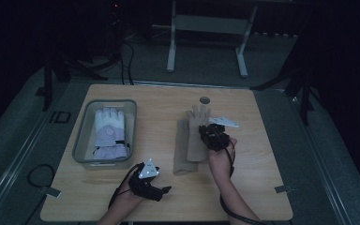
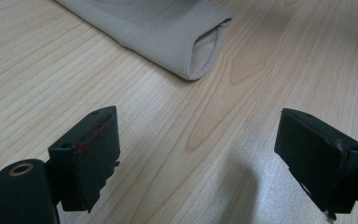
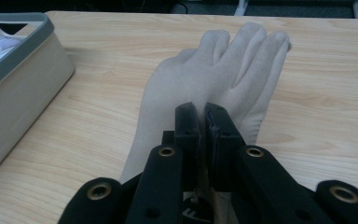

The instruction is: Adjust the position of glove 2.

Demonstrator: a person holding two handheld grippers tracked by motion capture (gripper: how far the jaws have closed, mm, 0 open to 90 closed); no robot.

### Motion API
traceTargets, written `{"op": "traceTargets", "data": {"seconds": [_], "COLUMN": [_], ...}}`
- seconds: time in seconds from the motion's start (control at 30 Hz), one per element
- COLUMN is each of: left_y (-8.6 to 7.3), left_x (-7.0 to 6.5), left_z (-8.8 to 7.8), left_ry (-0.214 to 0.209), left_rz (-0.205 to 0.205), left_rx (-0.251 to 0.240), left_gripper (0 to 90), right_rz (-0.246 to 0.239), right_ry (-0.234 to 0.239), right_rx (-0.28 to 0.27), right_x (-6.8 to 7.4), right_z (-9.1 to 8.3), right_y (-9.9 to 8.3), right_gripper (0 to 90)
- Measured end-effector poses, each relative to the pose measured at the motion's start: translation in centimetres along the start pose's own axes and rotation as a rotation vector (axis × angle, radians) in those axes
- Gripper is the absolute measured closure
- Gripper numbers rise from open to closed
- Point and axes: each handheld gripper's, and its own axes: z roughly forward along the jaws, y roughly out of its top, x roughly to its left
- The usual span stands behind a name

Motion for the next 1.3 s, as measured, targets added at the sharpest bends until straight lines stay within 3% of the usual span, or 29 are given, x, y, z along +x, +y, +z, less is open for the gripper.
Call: {"op": "traceTargets", "data": {"seconds": [0.33, 0.43, 0.5, 0.63, 0.83, 0.97, 1.03, 1.1, 1.23, 1.27, 1.3], "left_y": [0.0, 0.0, 0.0, 0.0, 0.1, 0.0, 0.0, 0.1, 0.3, 0.3, 0.3], "left_x": [-0.1, -0.1, -0.1, 0.0, 0.0, -0.1, 0.0, 0.1, 0.2, 0.3, 0.3], "left_z": [0.0, 0.0, 0.0, 0.1, 0.2, 0.2, 0.2, 0.2, 0.0, 0.0, 0.0], "left_ry": [-0.002, -0.001, -0.001, 0.01, 0.006, 0.012, 0.015, 0.024, 0.041, 0.037, 0.039], "left_rz": [0.007, 0.013, 0.012, 0.008, 0.011, 0.02, 0.023, 0.025, 0.021, 0.018, 0.018], "left_rx": [-0.001, 0.004, 0.004, 0.001, 0.009, 0.018, 0.02, 0.02, 0.003, -0.006, -0.018], "left_gripper": [14.1, 14.1, 14.1, 14.1, 14.1, 14.0, 14.0, 13.7, 11.4, 11.4, 11.4], "right_rz": [0.045, 0.063, 0.042, 0.043, 0.041, 0.006, 0.017, -0.01, -0.022, -0.035, -0.05], "right_ry": [0.026, 0.018, -0.006, -0.006, -0.004, 0.005, 0.035, 0.045, 0.102, 0.162, 0.171], "right_rx": [0.007, 0.013, 0.029, 0.081, 0.117, 0.147, 0.153, 0.15, 0.15, 0.151, 0.143], "right_x": [2.8, 3.1, 3.2, 2.9, 2.8, 2.6, 2.3, 2.1, 1.2, 0.4, 0.2], "right_z": [1.6, 2.1, 2.6, 3.6, 4.6, 5.3, 5.1, 4.7, 4.0, 3.3, 3.1], "right_y": [-1.9, -2.7, -3.4, -4.5, -5.4, -5.6, -5.4, -5.1, -4.6, -4.2, -4.0], "right_gripper": [84.1, 84.0, 83.9, 83.1, 78.8, 65.0, 56.5, 49.1, 36.7, 23.9, 19.0]}}
